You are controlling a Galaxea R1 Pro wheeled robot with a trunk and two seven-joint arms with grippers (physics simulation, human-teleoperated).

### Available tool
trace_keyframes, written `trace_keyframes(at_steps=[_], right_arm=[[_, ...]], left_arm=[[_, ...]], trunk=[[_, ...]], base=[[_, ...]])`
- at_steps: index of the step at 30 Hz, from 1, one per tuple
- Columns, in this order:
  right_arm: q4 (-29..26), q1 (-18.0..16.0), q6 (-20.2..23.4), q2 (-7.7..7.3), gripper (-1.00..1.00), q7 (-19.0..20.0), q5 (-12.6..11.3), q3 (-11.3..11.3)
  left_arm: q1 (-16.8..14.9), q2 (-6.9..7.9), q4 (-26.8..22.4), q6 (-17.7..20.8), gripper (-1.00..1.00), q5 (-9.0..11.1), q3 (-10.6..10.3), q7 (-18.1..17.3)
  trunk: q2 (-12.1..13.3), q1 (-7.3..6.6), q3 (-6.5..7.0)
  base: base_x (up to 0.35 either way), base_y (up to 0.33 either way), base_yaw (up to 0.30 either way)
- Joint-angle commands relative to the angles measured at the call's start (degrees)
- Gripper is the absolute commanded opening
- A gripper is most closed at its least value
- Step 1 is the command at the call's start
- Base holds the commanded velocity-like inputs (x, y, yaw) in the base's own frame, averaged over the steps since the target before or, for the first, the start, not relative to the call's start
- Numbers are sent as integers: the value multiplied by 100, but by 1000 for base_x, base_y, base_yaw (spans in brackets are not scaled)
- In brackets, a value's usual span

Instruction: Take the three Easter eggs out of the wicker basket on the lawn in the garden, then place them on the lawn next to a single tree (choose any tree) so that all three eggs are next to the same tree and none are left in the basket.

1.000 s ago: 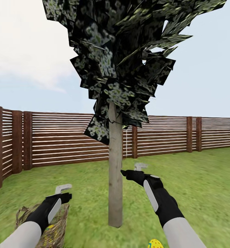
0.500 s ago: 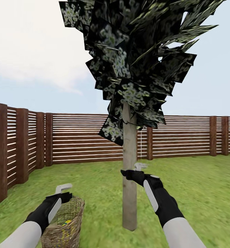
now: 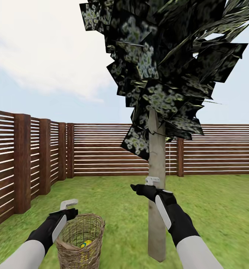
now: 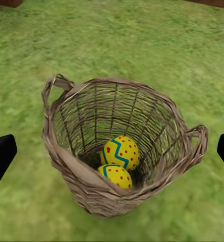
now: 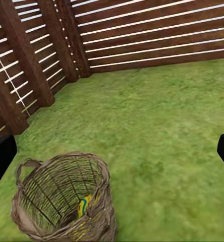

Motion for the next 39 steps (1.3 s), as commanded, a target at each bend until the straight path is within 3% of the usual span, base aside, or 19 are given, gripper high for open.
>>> trace_keyframes(at_steps=[1,18,31,39], right_arm=[[-6,-4,28,0,100,4,-24,-2],[-7,-4,24,-1,100,11,-45,-3],[-7,-4,24,-1,100,17,-43,-2],[-7,-4,24,-1,100,12,-39,-5]], left_arm=[[-2,1,-9,27,100,61,-3,29],[-2,9,10,35,100,67,-3,32],[-2,15,1,57,100,70,-3,9],[-2,6,-4,52,100,64,-3,11]], trunk=[[-4,2,-9],[-4,2,84],[-4,2,143],[-4,2,177]], base=[[293,0,97],[277,101,-113],[37,302,-113],[1,105,-117]])
